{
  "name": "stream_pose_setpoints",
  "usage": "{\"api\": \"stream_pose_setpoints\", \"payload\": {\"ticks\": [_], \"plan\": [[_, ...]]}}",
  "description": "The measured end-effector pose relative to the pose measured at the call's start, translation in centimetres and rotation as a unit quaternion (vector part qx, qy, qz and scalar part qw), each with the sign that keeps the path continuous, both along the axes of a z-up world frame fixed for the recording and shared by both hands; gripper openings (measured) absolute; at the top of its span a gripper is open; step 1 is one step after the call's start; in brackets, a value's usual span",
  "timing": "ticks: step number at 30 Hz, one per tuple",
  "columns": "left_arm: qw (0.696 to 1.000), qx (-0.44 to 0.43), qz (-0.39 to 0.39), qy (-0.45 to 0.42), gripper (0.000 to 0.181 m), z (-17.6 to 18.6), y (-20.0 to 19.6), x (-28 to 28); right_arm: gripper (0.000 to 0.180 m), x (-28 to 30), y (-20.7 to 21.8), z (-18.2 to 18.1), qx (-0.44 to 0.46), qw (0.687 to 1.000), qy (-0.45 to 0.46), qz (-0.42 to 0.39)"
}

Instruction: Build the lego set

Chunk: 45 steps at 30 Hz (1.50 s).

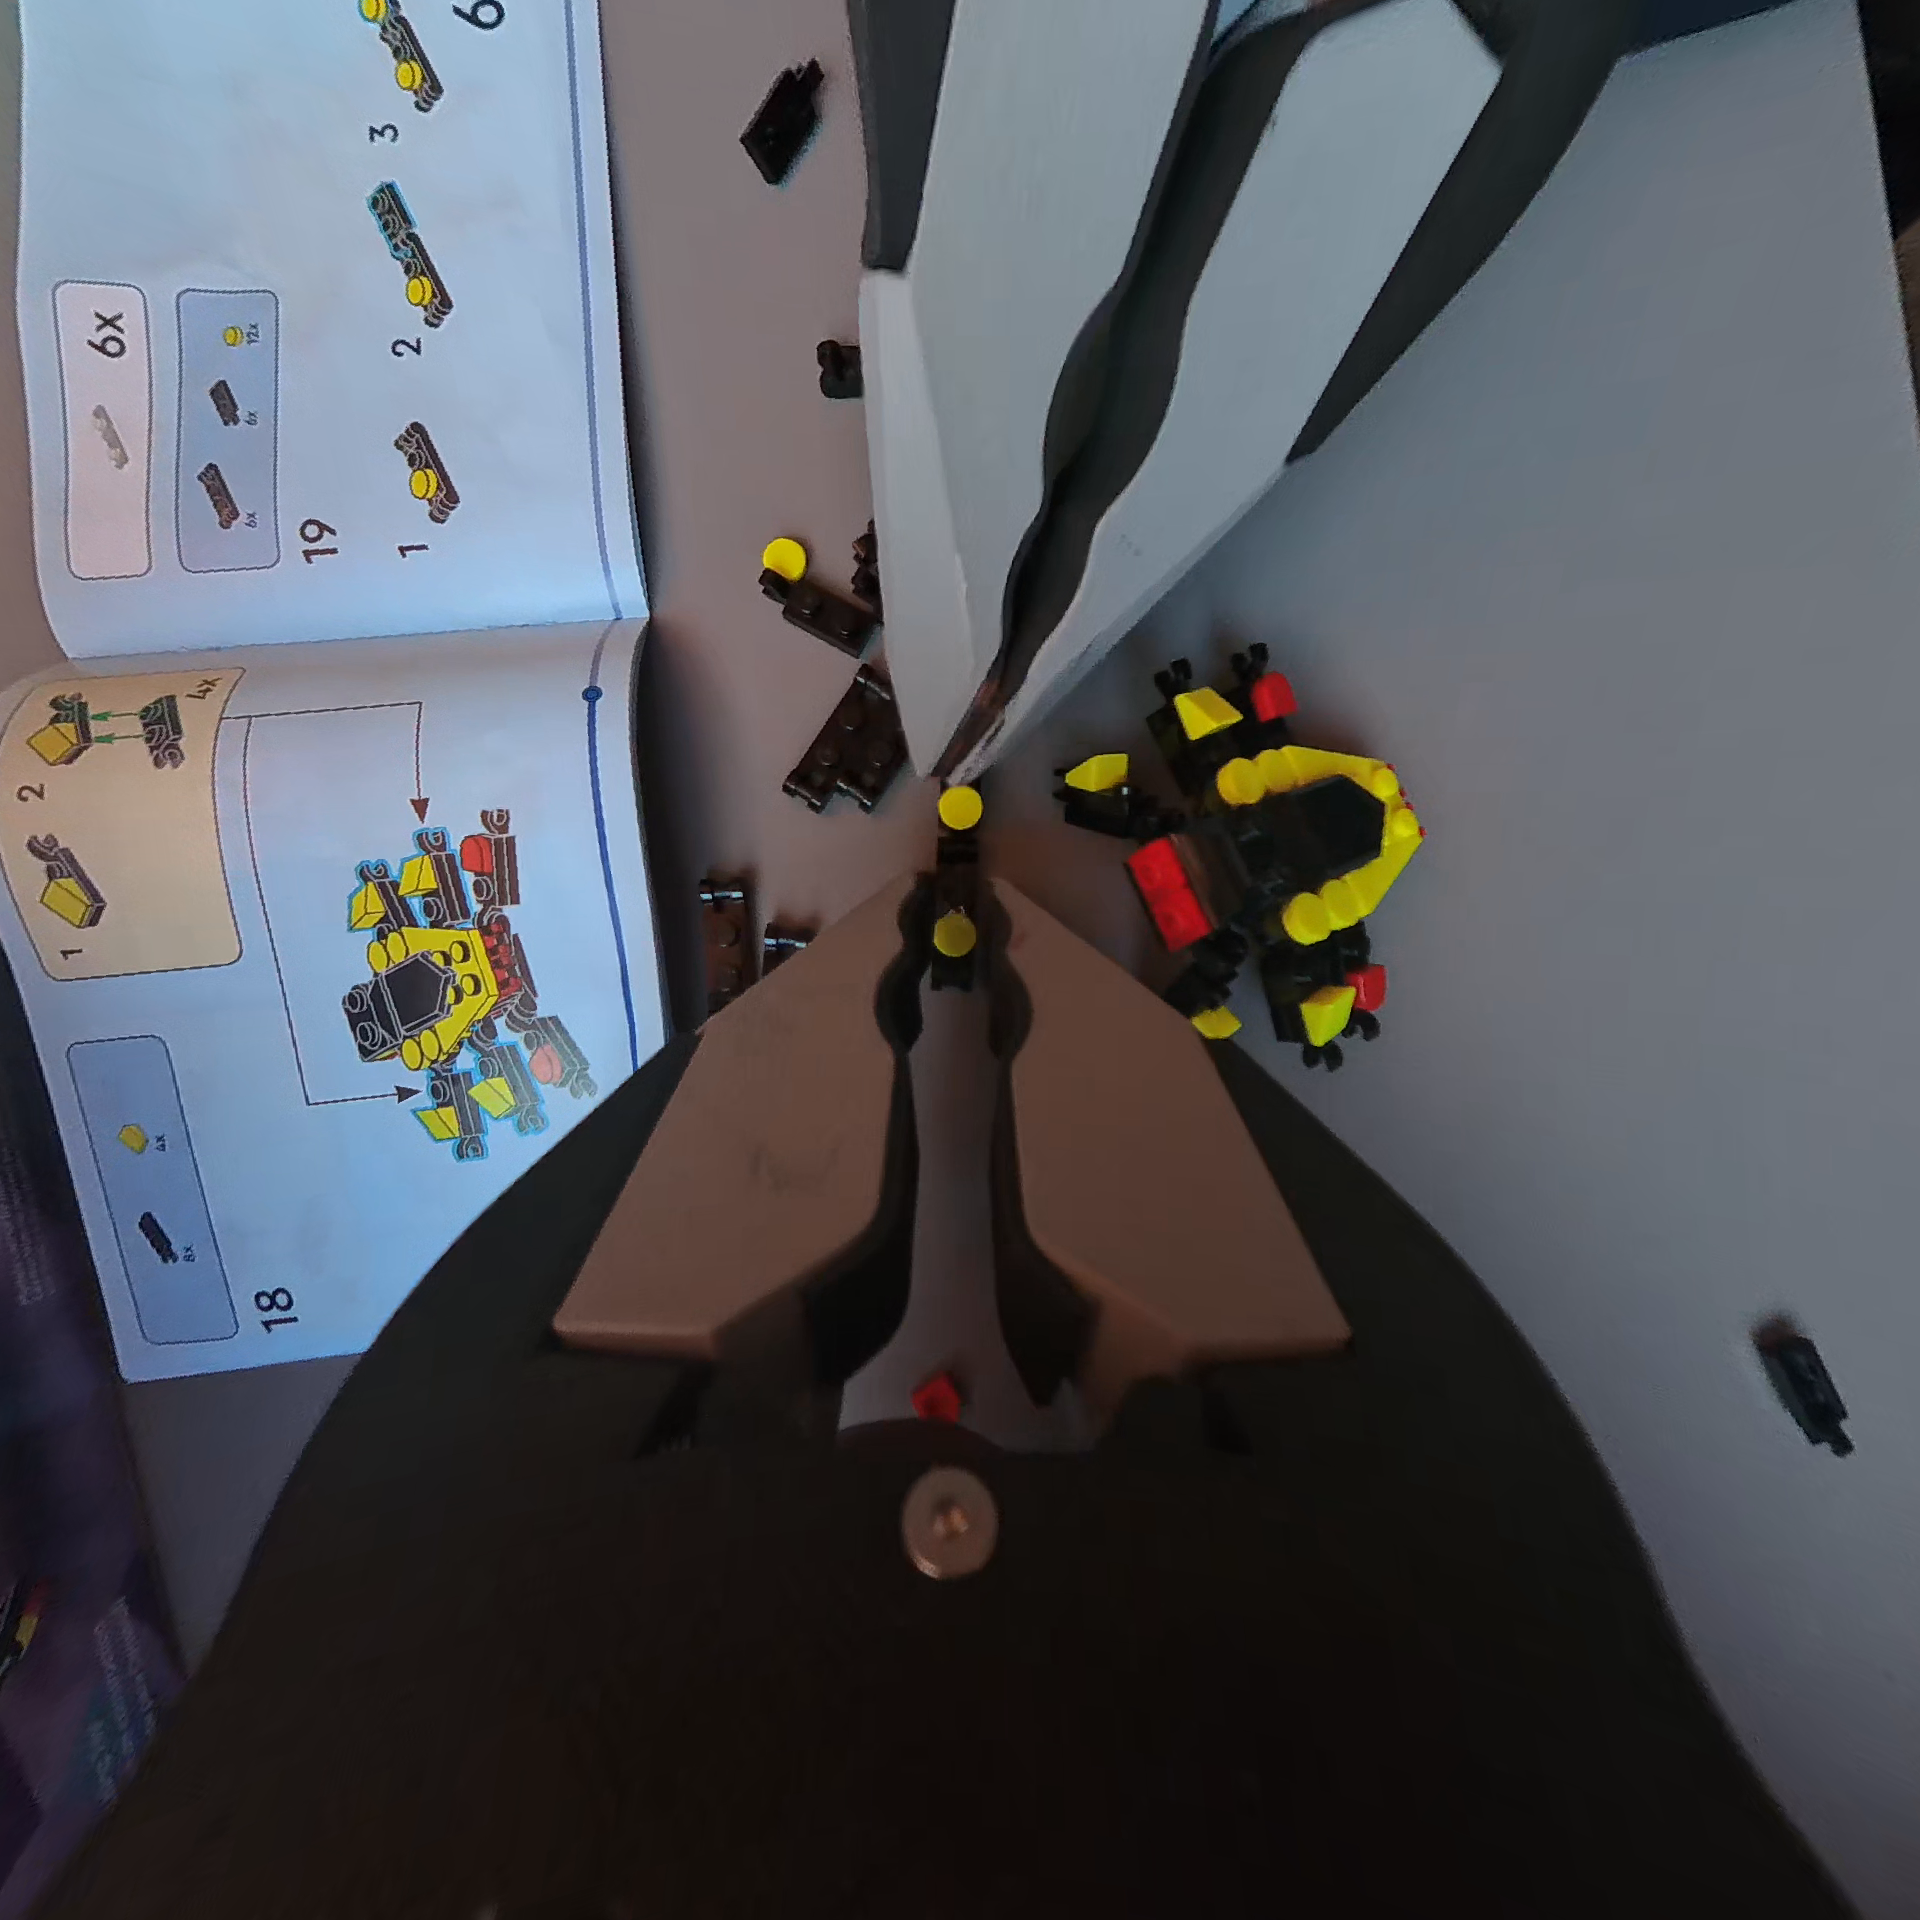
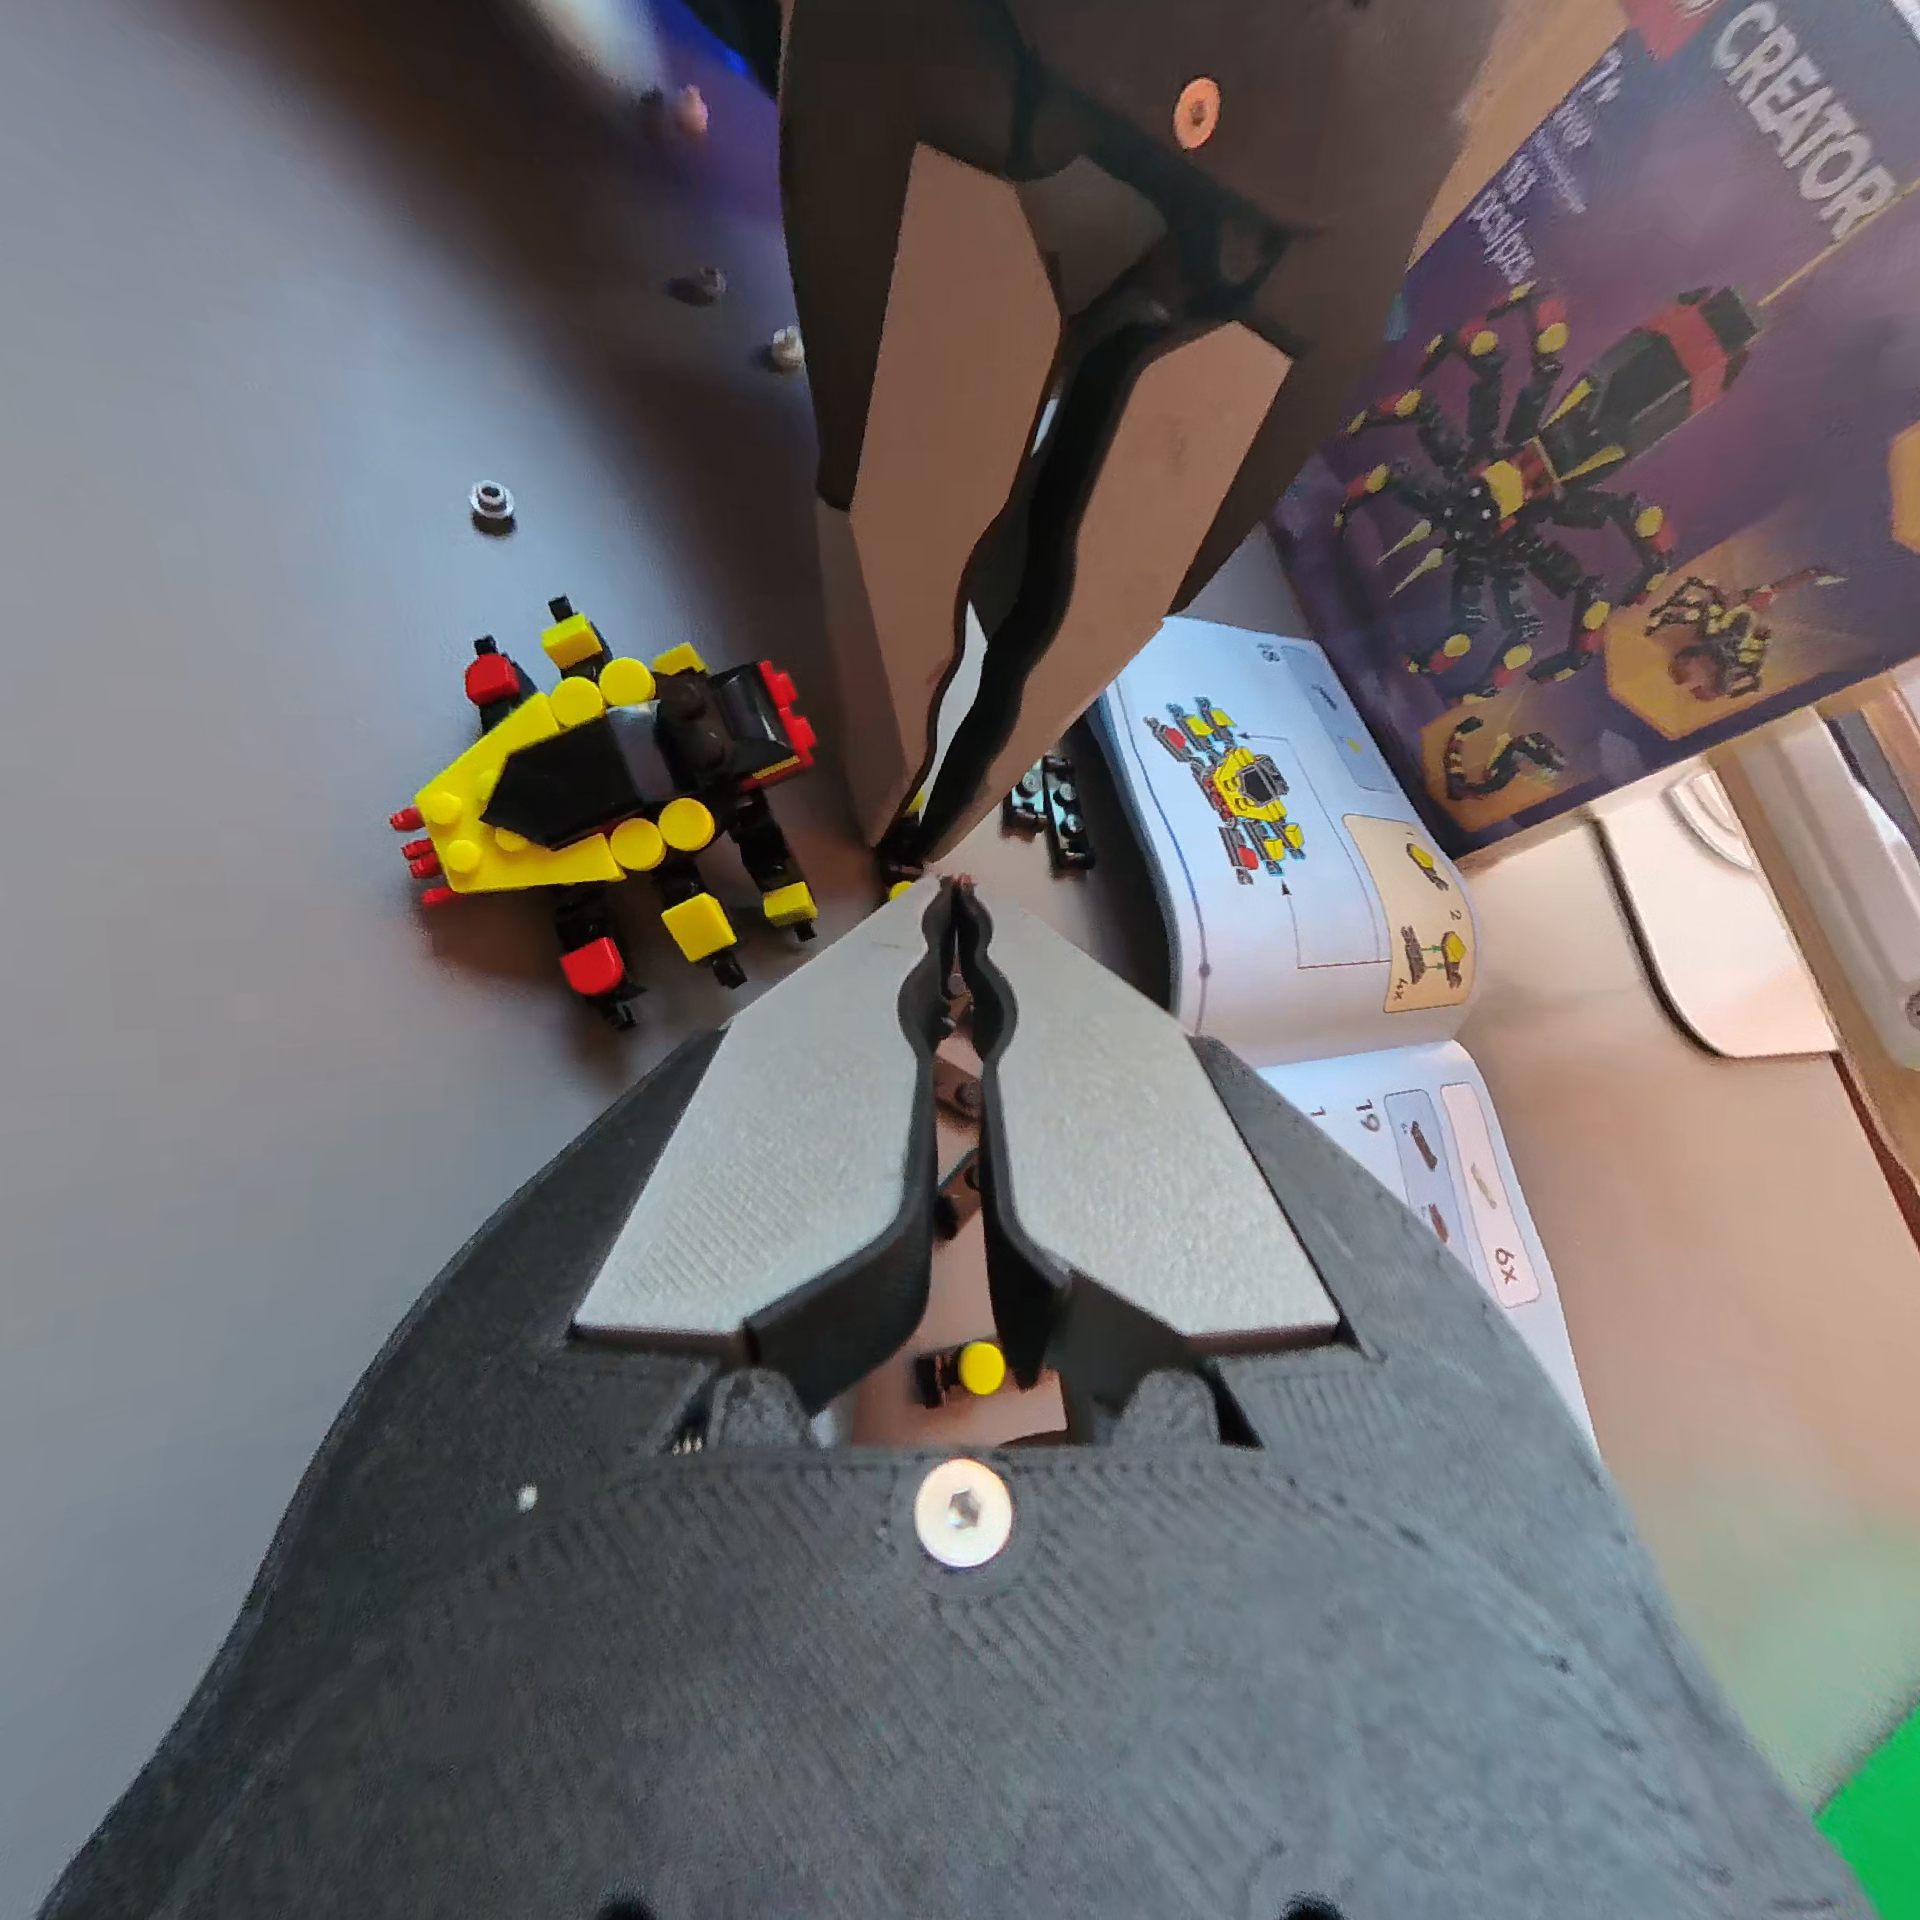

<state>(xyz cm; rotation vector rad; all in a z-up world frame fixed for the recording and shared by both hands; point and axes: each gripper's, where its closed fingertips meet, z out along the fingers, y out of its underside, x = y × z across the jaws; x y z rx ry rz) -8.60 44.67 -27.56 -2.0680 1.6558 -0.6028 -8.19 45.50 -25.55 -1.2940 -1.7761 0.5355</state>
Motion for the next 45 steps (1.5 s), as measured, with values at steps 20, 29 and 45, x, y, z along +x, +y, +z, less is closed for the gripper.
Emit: {"api": "stream_pose_setpoints", "payload": {"ticks": [20,29,45], "plan": [[0.989,-0.118,0.035,-0.079,0.004,2.4,-0.6,0.1,0.027,0.7,-0.4,1.8,0.168,0.985,-0.026,0.009],[0.987,-0.133,0.019,-0.088,0.004,2.7,-1.2,0.3,0.013,0.2,-1.0,1.3,0.233,0.971,-0.050,0.024],[0.972,-0.188,0.026,-0.135,0.004,3.7,-1.3,0.4,0.006,-0.1,-1.2,1.9,0.315,0.947,-0.058,0.015]]}}
